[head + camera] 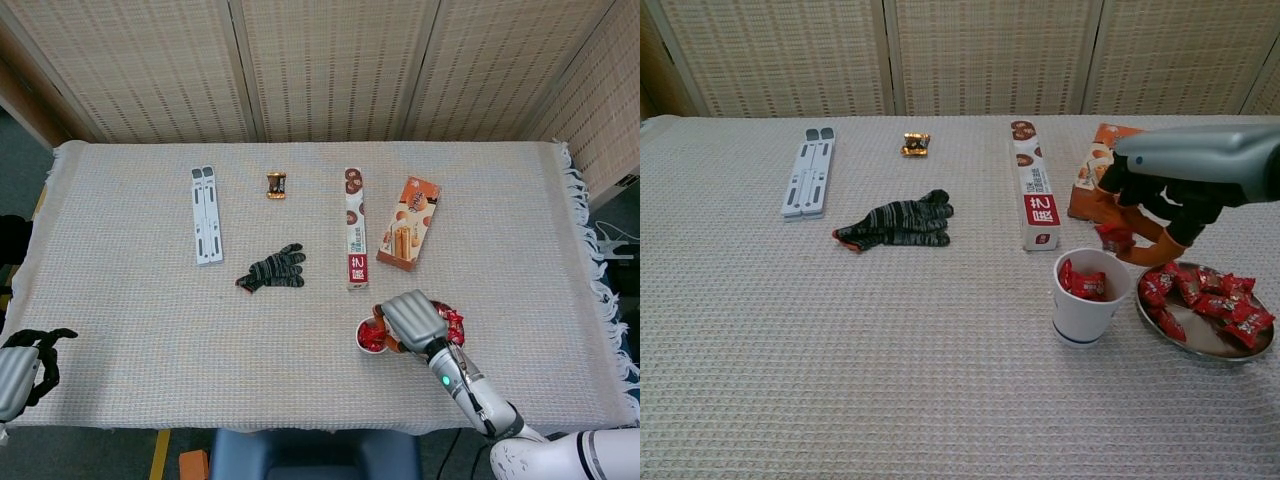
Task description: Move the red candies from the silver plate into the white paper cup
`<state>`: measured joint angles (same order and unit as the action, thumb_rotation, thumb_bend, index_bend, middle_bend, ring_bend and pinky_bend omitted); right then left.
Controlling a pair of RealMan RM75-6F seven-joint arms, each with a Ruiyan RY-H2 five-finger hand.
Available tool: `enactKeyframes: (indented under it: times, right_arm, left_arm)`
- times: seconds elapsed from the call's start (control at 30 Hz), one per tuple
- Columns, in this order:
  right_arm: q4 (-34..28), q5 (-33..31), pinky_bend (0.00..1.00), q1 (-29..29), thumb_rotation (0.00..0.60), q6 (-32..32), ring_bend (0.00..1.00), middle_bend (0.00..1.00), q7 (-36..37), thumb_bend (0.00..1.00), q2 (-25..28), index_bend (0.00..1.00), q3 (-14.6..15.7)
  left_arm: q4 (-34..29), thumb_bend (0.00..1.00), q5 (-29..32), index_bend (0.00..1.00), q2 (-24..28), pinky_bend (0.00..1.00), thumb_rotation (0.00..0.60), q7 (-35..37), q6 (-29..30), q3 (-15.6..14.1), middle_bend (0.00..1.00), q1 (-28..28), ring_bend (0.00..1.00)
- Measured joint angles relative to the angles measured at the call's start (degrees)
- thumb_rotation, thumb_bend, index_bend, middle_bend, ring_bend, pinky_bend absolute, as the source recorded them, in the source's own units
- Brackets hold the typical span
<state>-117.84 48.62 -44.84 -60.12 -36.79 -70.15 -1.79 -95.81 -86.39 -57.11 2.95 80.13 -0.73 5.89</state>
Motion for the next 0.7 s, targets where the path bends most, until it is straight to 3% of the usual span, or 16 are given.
enactKeyframes:
  times: [0.13, 0.4, 0.7]
  right_arm:
    - [-0.9, -1.0, 1.00, -0.3, 0.600, 0.4, 0.80, 0.77, -0.3, 0.13, 1.1, 0.41, 0.3]
    - [-1.8, -1.4, 1.00, -0.5, 0.600, 1.0, 0.80, 0.77, 0.7, 0.10, 2.7, 0.34, 0.6]
    - [0.9, -2.3, 1.00, 1.1, 0.600, -3.3, 0.80, 0.77, -2.5, 0.10, 3.3, 0.38, 3.1]
  left_arm:
    - [0.0, 0.64, 0.1, 0.31, 0.0, 0.24, 0.600, 0.0, -0.1, 0.0, 0.40, 0.0, 0.30]
    - [-0.1, 0.64, 0.1, 0.31, 0.1, 0.24, 0.600, 0.1, 0.0, 0.0, 0.40, 0.0, 0.30]
    - [-0.2, 0.64, 0.0, 0.31, 0.1, 0.24, 0.600, 0.2, 0.0, 0.0, 0.40, 0.0, 0.30]
